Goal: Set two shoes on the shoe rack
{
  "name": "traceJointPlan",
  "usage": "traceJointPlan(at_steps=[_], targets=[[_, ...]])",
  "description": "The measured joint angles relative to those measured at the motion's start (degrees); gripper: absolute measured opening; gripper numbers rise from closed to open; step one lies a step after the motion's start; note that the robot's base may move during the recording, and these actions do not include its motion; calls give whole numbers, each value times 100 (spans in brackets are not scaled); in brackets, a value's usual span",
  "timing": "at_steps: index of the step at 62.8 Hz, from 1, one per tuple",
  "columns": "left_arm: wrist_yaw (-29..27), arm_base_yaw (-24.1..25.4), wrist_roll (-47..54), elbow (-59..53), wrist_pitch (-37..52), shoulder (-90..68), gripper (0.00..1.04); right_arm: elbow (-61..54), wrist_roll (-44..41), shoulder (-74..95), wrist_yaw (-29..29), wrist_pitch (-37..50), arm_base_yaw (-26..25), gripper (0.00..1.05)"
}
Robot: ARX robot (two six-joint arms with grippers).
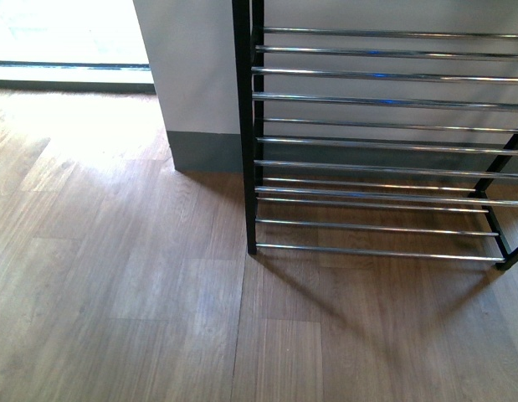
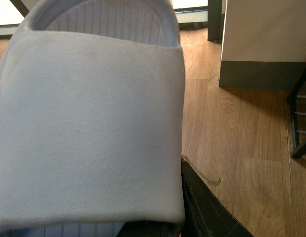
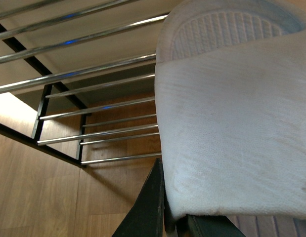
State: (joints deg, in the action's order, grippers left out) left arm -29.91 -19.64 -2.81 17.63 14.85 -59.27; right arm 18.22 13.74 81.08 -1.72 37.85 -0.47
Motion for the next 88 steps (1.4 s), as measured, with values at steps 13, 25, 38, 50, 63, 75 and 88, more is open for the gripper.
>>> traceJointPlan(at_steps=[13, 25, 38, 50, 63, 75, 88], targets=[[-9, 2, 0, 0, 2, 0, 2, 0, 0, -2, -2, 0, -2, 2], [-9, 2, 0, 0, 2, 0, 2, 0, 2, -2, 17, 0, -4, 2], [-11, 2, 0, 0, 2, 0, 2, 0, 9, -2, -26, -4, -2, 2], [-11, 2, 2, 0, 2, 0, 2, 0, 20, -2, -7, -4, -2, 2], [-11, 2, 0, 0, 2, 0, 2, 0, 22, -2, -11, -4, -2, 2], [-11, 2, 2, 0, 2, 0, 2, 4, 20, -2, 13, -2, -2, 2], [-13, 2, 0, 0, 2, 2, 2, 9, 20, -2, 4, -2, -2, 2]])
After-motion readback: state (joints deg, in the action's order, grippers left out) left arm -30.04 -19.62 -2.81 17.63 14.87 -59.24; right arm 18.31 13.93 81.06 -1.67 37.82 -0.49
